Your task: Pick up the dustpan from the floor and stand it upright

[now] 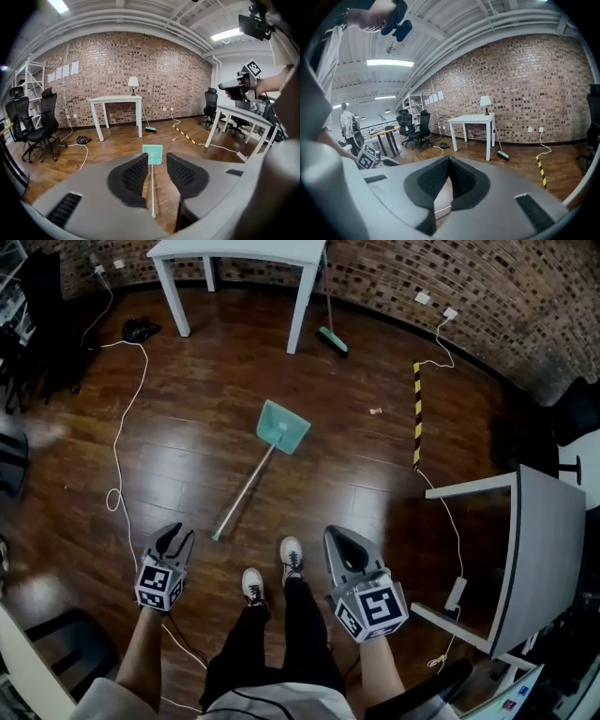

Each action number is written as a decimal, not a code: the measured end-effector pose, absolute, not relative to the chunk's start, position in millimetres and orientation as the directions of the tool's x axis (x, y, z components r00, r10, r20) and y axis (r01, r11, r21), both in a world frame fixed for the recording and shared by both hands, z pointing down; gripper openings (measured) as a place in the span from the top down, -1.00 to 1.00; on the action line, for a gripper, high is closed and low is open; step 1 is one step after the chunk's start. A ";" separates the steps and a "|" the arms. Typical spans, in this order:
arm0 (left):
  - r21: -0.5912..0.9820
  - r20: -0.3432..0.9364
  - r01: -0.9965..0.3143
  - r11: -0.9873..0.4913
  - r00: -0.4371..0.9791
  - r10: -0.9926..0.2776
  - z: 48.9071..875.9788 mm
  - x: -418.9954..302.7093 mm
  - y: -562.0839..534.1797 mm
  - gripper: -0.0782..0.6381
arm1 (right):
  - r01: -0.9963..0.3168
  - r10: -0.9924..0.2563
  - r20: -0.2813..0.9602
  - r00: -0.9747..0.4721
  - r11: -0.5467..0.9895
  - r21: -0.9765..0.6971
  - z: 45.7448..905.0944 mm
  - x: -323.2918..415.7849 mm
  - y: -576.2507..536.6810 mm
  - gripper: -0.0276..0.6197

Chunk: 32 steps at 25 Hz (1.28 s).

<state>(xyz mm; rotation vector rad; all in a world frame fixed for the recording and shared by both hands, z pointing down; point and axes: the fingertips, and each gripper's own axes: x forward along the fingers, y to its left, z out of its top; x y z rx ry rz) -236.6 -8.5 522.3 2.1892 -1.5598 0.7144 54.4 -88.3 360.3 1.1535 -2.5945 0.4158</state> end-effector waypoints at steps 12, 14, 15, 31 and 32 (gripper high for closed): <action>0.080 0.768 -0.951 -0.298 0.250 -0.590 779.2 -256.4 7.7 0.25 | -0.726 -0.546 0.534 -0.645 0.656 -0.207 595.0 11.5 -116.0 0.95; 0.095 0.783 -0.952 -0.292 0.252 -0.569 826.7 -258.4 15.0 0.25 | -0.729 -0.543 0.540 -0.643 0.650 -0.213 628.0 14.3 -113.4 0.95; 0.102 0.795 -0.950 -0.295 0.256 -0.550 850.0 -258.1 20.5 0.24 | -0.732 -0.541 0.546 -0.640 0.645 -0.218 643.6 17.5 -110.7 0.95; -0.038 0.919 -0.895 -0.445 0.143 -0.366 1160.6 -278.6 85.2 0.05 | -0.835 -0.589 0.629 -0.507 0.516 -0.190 814.7 77.0 -62.7 0.95; -0.071 0.920 -0.882 -0.466 0.123 -0.373 1169.9 -279.4 86.9 0.05 | -0.837 -0.594 0.626 -0.506 0.514 -0.188 818.5 80.5 -62.0 0.95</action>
